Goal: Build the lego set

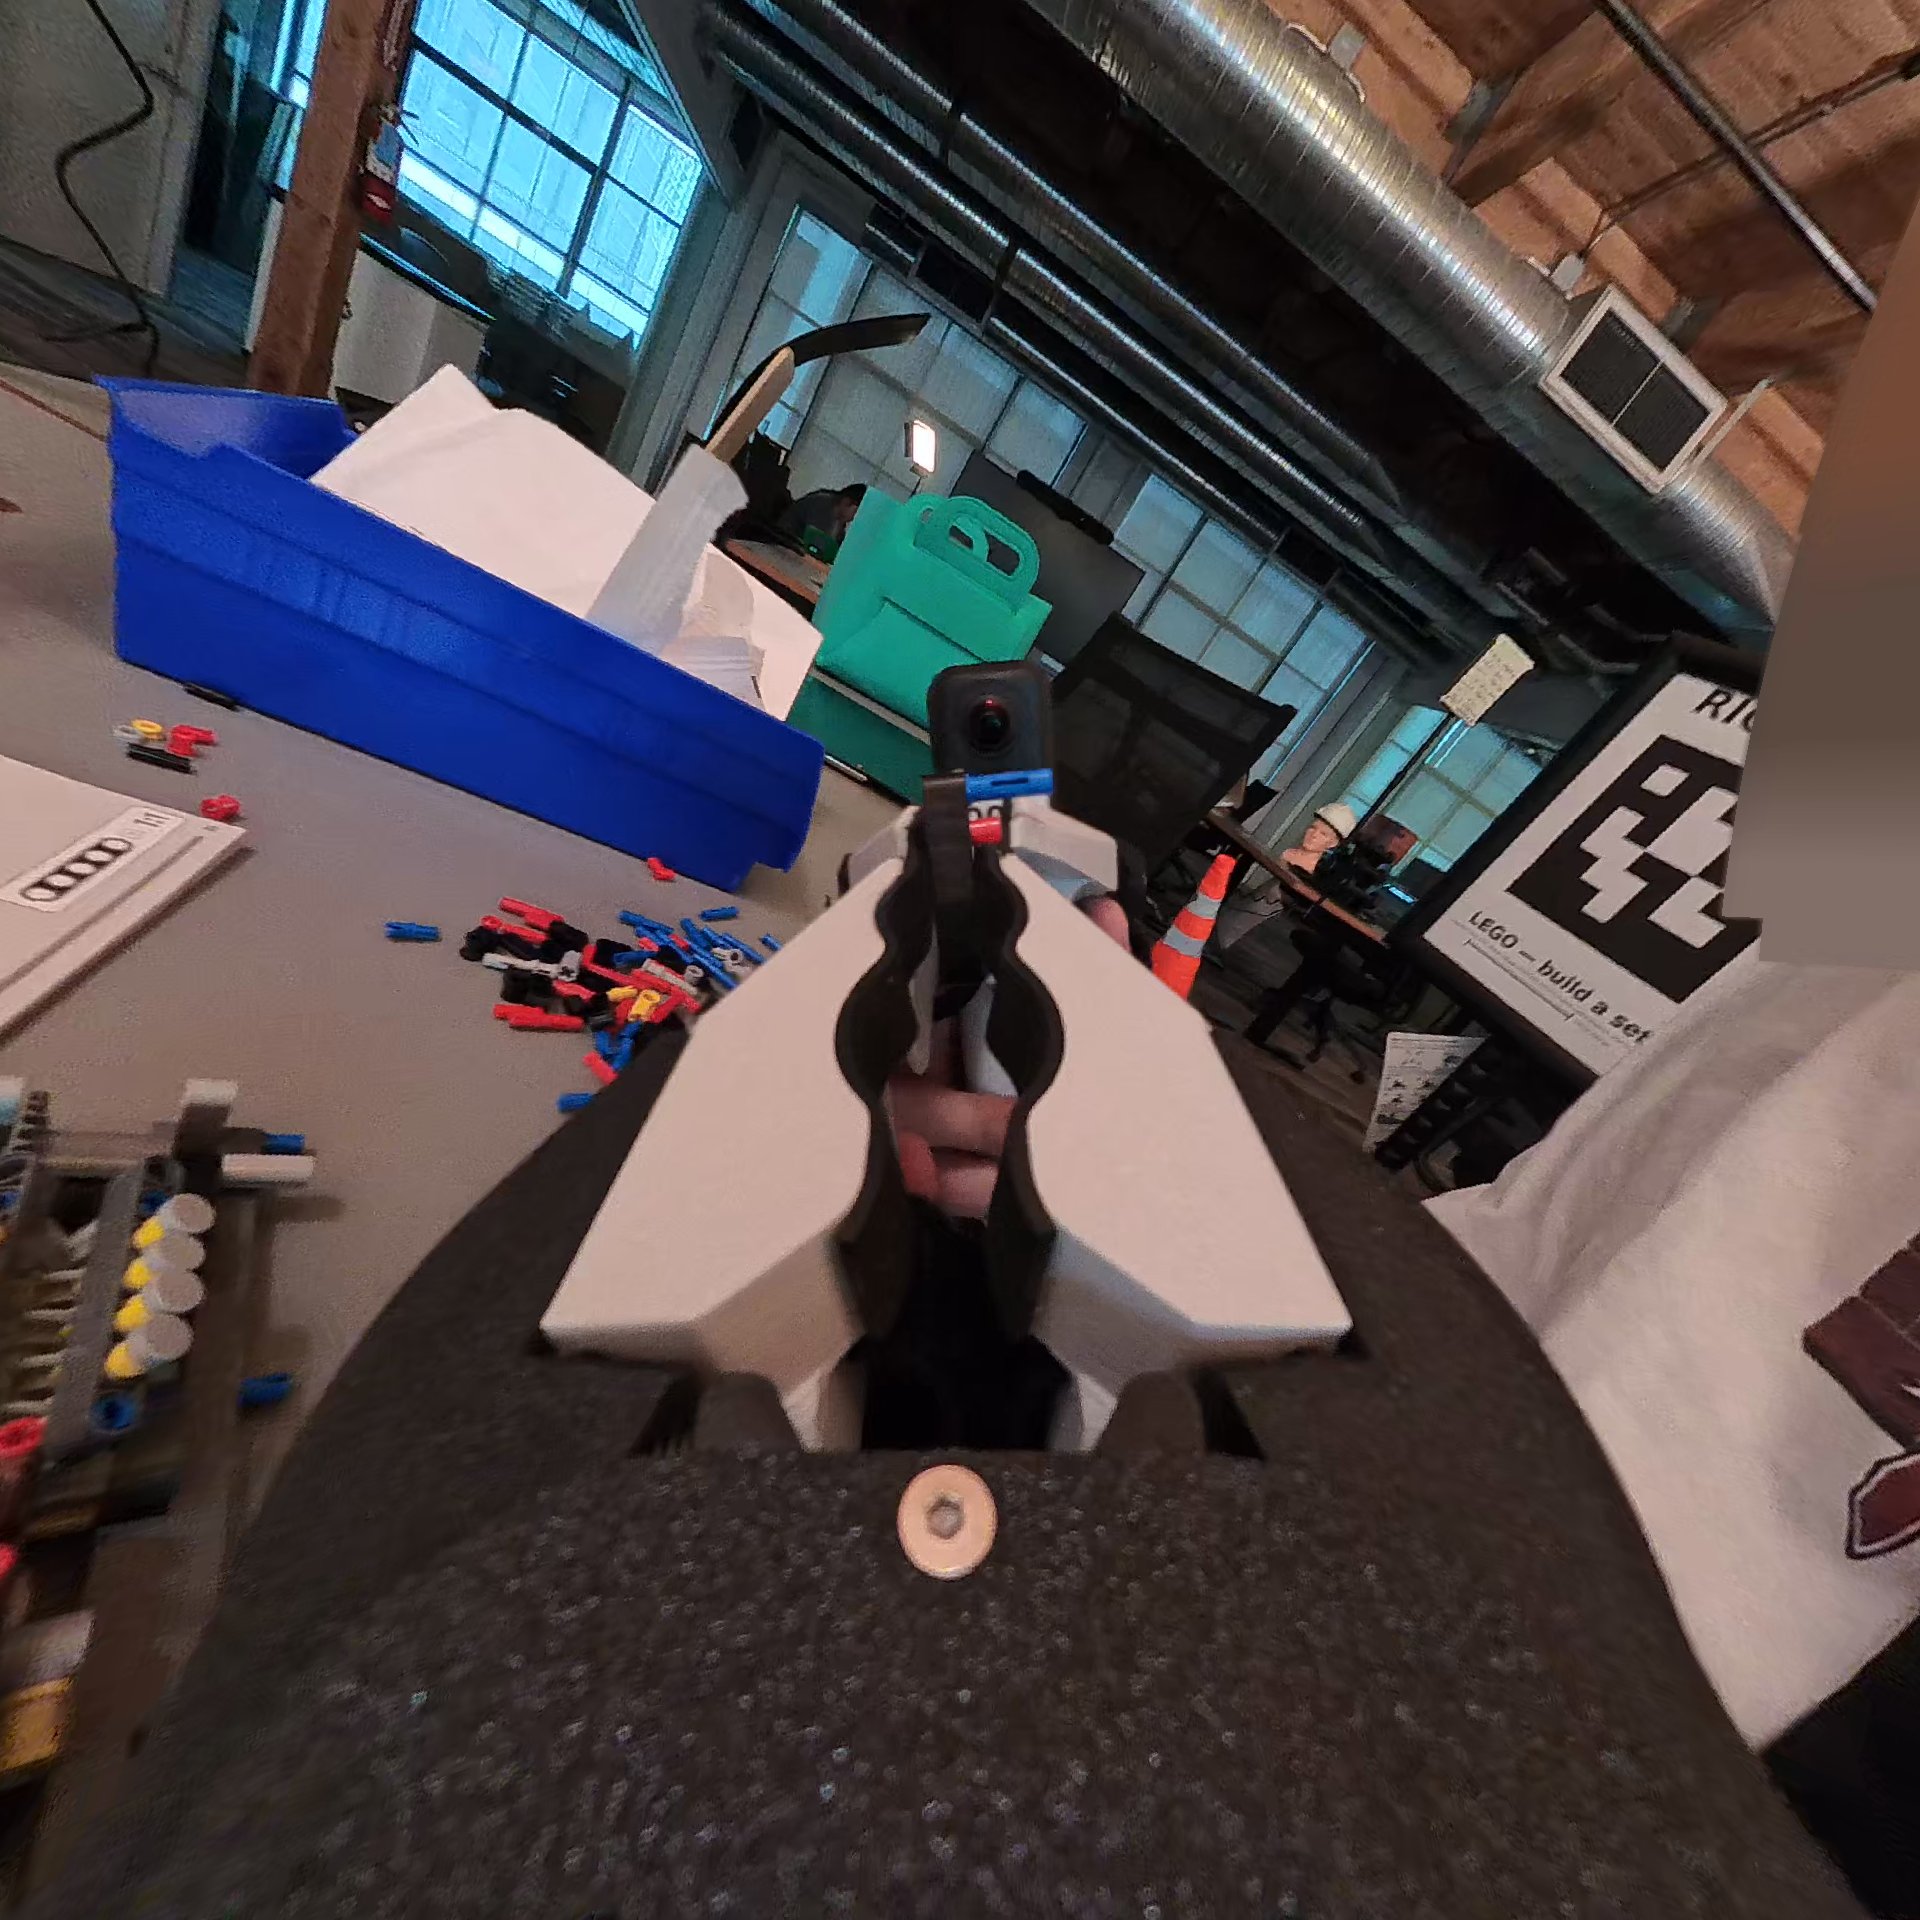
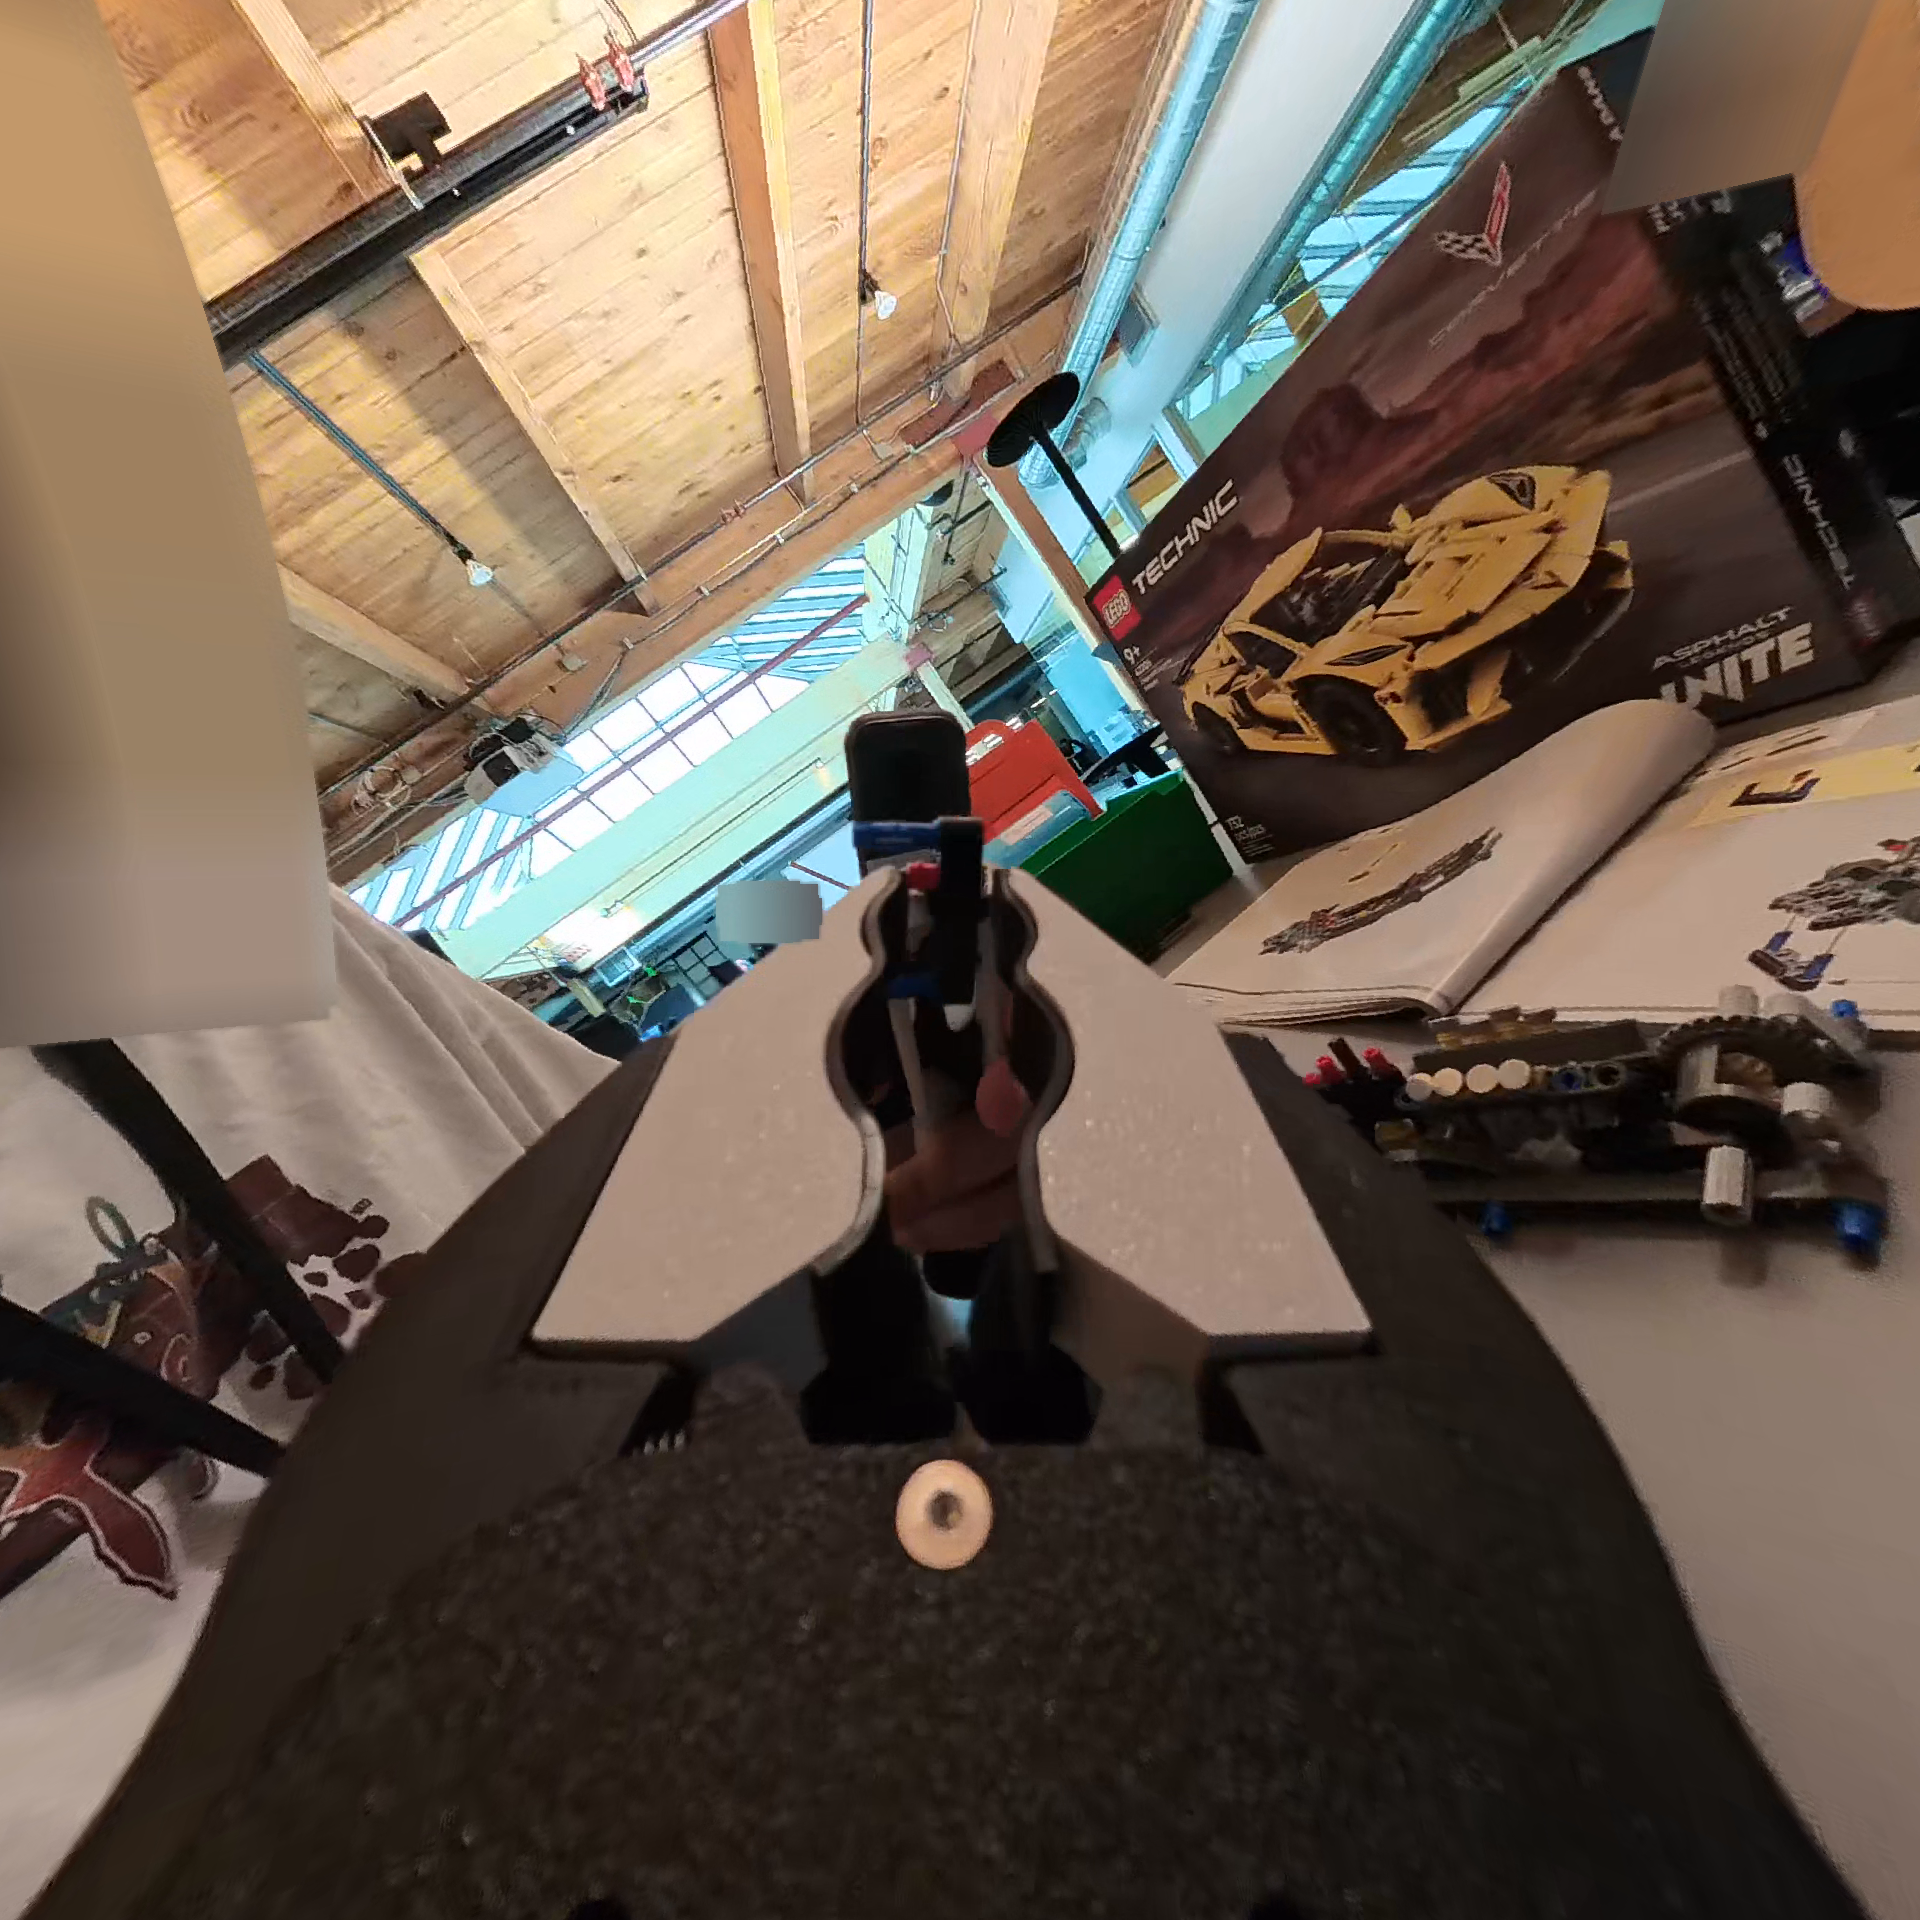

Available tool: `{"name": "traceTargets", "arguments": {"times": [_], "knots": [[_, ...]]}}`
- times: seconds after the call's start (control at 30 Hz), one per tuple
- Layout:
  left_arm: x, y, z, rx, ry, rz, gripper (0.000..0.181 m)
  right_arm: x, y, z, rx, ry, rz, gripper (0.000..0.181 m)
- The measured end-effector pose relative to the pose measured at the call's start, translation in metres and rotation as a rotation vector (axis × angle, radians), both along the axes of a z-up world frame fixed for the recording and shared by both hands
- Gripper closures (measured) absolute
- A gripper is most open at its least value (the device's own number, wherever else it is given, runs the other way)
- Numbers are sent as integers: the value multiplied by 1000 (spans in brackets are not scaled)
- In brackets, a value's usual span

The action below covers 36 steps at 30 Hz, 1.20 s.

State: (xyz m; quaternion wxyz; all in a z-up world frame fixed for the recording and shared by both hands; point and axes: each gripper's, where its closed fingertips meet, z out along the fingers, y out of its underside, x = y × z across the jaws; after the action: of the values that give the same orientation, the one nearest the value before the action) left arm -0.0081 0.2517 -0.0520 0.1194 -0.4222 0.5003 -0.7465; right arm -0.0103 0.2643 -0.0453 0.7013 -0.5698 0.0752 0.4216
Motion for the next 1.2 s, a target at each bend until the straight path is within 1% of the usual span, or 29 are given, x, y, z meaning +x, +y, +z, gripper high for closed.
{"name": "traceTargets", "arguments": {"times": [0.1,0.2,0.33,0.43,0.53,0.67,0.73,0.8,0.83,0.87,0.9,0.93,1.0,1.07,1.17,1.2], "knots": [[-2,-4,1,4,-8,-15,175,-3,-3,2,17,-14,7,169],[-3,-7,-1,51,-20,-14,175,-5,-4,1,12,-47,7,173],[-3,-7,-4,108,-30,5,175,-5,-3,-2,0,-43,10,173],[-2,-5,-5,143,-36,16,176,-3,-2,-2,0,17,42,173],[-1,-4,-2,123,-27,15,175,-2,-2,0,14,119,97,173],[-1,-5,-10,111,21,-43,173,-1,2,-5,-20,189,138,174],[3,-2,-16,127,54,-25,175,2,6,-10,-45,167,97,173],[5,0,-19,123,76,-13,175,3,7,-10,-44,130,63,170],[8,5,-20,100,94,2,175,6,6,-6,-23,117,31,157],[10,10,-21,60,112,10,175,10,5,-3,-4,96,-16,145],[11,14,-20,3,131,6,175,14,5,-2,2,47,-78,142],[13,20,-19,-63,149,9,175,16,4,-2,-4,-34,-149,142],[15,29,-17,-189,178,-2,175,17,4,-3,-20,-262,-300,147],[16,35,-17,-277,201,-9,175,13,11,-13,-88,-472,-414,149],[16,30,-18,-333,227,-48,175,5,21,-23,-146,-645,-472,149],[15,28,-18,-343,233,-62,175,8,24,-27,-179,-677,-497,154]]}}
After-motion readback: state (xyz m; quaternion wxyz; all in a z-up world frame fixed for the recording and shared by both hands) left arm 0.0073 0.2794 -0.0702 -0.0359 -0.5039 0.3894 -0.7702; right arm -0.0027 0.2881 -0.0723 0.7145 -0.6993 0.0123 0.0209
